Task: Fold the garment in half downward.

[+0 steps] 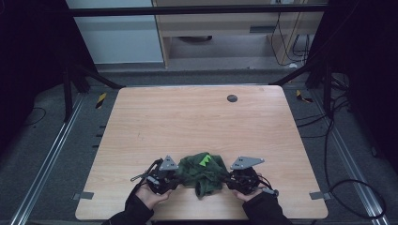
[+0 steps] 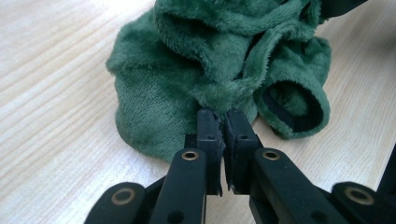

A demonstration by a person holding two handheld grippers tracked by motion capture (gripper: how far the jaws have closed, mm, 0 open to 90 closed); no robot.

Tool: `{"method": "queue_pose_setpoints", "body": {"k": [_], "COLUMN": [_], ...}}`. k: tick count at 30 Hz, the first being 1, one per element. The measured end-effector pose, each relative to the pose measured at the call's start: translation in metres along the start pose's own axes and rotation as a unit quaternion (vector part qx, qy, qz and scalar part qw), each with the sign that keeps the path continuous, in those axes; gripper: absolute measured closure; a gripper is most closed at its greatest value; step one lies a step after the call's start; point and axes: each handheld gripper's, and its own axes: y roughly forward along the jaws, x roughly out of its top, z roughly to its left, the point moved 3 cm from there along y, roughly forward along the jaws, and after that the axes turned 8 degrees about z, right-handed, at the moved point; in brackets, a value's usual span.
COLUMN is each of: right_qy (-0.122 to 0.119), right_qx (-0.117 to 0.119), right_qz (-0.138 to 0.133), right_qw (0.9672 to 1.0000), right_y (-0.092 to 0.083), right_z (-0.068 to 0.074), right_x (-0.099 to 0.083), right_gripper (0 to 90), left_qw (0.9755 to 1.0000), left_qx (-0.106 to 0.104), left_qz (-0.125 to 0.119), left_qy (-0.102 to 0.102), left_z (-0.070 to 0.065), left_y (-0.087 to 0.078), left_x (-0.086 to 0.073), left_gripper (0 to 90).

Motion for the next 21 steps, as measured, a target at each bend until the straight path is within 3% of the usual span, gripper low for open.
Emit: {"method": "queue_pose_setpoints", "body": {"k": [9, 21], "right_qy": [0.009, 0.019], "right_qx": [0.003, -0.002], "right_qz": [0.017, -0.01], "right_qw": [0.9998, 0.9998], "right_y": [0.003, -0.011], "right_z": [-0.002, -0.004], "right_x": [-0.005, 0.0], "right_gripper": [79.8, 74.7], "left_qw": [0.9999, 0.9992], "left_qx": [0.002, 0.014], "left_qz": [0.01, -0.03], "left_qy": [0.003, -0.021], "left_z": [-0.001, 0.005], "left_y": [0.003, -0.023], "left_x": [-0.002, -0.002], "left_gripper": [85.4, 76.7]}}
